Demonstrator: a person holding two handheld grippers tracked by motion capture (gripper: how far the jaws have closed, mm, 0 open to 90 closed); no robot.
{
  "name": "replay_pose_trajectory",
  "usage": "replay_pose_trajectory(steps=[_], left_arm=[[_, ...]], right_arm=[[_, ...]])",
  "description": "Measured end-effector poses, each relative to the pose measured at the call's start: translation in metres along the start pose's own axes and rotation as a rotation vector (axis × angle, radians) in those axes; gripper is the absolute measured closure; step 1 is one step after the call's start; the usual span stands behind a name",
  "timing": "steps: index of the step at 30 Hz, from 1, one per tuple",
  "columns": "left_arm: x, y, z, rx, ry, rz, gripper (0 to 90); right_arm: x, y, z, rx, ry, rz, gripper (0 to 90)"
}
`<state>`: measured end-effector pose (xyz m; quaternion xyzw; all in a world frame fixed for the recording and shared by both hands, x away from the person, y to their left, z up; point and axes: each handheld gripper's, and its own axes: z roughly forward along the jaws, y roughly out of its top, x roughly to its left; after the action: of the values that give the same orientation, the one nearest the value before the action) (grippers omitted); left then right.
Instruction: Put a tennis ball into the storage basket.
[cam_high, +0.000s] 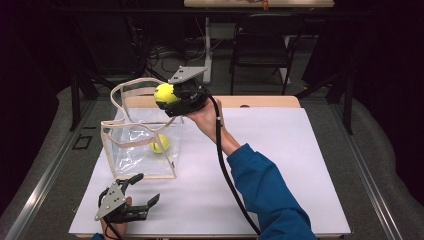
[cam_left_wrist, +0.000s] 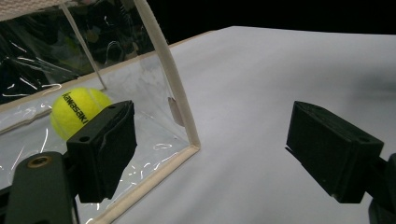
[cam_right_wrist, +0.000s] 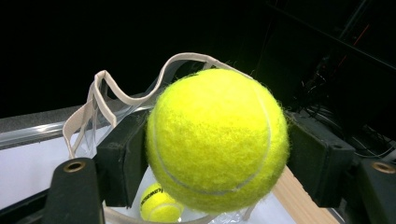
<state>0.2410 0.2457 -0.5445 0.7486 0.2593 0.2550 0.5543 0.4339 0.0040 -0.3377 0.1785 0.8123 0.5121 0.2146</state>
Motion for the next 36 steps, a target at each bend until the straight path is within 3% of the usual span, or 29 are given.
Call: replay_pose_trajectory(steps=[36], left_arm=[[0.000, 0.000, -0.001, -0.001, -0.004, 0.002, 15.9]], right_arm=[[0.000, 0.004, 0.017, 0.019, 0.018, 0.011, 26.6]])
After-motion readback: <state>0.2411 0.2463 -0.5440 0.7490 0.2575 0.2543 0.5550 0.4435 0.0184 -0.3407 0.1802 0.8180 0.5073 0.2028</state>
